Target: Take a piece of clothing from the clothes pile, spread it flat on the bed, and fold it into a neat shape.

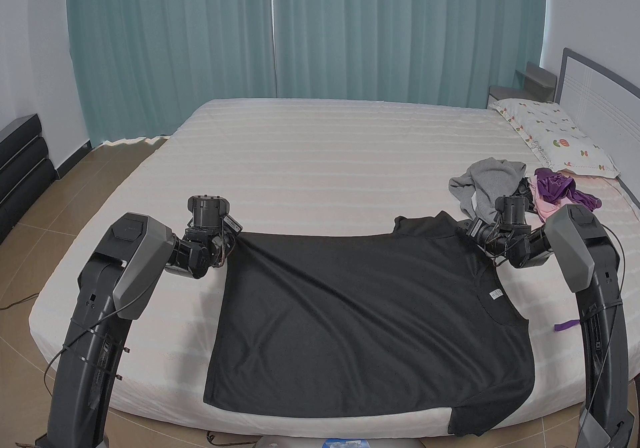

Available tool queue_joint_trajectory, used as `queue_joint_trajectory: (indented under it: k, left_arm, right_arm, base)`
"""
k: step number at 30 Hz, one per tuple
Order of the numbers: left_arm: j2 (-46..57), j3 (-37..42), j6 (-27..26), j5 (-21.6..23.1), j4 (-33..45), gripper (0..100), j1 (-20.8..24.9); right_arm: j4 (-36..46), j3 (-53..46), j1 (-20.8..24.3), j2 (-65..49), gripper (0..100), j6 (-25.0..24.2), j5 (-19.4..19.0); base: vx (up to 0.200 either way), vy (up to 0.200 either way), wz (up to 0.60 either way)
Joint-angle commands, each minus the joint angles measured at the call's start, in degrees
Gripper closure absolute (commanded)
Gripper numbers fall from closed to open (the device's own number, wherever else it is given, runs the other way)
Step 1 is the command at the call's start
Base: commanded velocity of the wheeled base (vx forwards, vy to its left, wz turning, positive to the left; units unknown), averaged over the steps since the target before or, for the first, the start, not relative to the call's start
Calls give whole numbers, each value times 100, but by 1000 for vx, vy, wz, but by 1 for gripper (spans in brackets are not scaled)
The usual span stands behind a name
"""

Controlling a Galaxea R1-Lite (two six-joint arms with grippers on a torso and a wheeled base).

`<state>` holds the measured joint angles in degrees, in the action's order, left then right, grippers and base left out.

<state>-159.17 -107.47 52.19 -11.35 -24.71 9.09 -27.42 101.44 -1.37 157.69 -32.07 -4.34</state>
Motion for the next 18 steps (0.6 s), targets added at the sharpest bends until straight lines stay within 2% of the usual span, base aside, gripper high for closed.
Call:
queue_joint_trajectory:
  k: [1, 8, 18]
  left_arm:
    - [18, 7, 2, 1, 1, 100, 5]
    - [18, 7, 2, 1, 1, 100, 13]
    - [27, 42, -16, 1, 28, 100, 13]
  right_arm:
    - [-9, 60, 22, 166, 100, -1, 3]
    - [-18, 8, -4, 78, 100, -18, 162]
    - [-115, -1522, -189, -1003, 100, 105, -49]
  base:
    - [0, 0, 0]
    - [0, 0, 0]
    - [0, 0, 0]
